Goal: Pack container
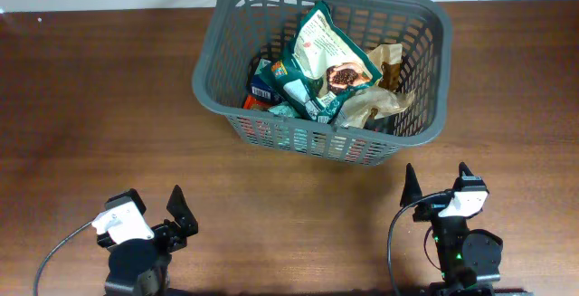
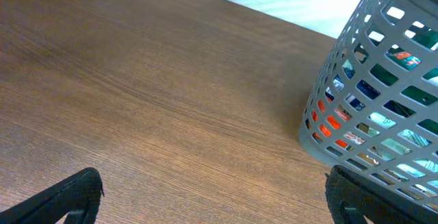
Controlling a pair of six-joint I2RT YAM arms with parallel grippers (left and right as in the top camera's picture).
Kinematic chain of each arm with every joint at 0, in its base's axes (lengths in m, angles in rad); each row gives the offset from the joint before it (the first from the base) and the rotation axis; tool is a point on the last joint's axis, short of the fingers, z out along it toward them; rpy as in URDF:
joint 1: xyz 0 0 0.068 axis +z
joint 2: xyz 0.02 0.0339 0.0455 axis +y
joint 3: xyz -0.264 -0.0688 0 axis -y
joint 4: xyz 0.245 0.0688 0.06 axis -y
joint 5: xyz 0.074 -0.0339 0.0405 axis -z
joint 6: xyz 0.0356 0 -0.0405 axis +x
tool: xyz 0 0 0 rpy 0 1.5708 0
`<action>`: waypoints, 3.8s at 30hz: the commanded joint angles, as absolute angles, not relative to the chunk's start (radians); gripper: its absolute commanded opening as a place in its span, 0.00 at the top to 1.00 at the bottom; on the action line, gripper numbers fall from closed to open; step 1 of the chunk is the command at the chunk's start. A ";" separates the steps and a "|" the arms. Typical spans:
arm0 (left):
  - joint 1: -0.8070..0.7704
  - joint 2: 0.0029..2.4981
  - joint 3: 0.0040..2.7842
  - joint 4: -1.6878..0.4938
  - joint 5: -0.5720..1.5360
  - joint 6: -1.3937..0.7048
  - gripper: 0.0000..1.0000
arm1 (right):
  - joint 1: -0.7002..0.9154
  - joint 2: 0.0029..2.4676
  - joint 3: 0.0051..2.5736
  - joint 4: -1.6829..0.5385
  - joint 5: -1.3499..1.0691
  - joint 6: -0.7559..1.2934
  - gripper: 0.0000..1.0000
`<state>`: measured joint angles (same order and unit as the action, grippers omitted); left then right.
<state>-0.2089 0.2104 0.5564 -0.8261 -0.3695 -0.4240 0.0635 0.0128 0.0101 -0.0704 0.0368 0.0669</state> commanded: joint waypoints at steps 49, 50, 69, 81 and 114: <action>0.069 0.005 0.009 0.425 -0.100 -0.361 0.01 | 0.072 0.004 0.006 -0.080 0.035 0.059 0.01; 0.069 0.005 0.009 0.392 -0.100 -0.361 0.01 | 0.072 0.004 0.006 -0.080 0.035 0.060 0.01; 0.069 0.005 0.009 -0.076 -0.093 -0.230 0.01 | 0.072 0.004 0.006 -0.080 0.035 0.059 0.01; 0.069 0.005 0.009 -0.075 -0.093 -0.230 0.01 | 0.072 0.004 0.006 -0.080 0.035 0.060 0.01; 0.069 0.005 0.009 -0.075 -0.093 -0.230 0.01 | 0.072 0.004 0.006 -0.080 0.035 0.059 0.01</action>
<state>0.0643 0.0128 0.0147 -0.0731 -0.1040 -0.2493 0.0654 0.0120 0.0101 -0.0711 0.0334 0.0669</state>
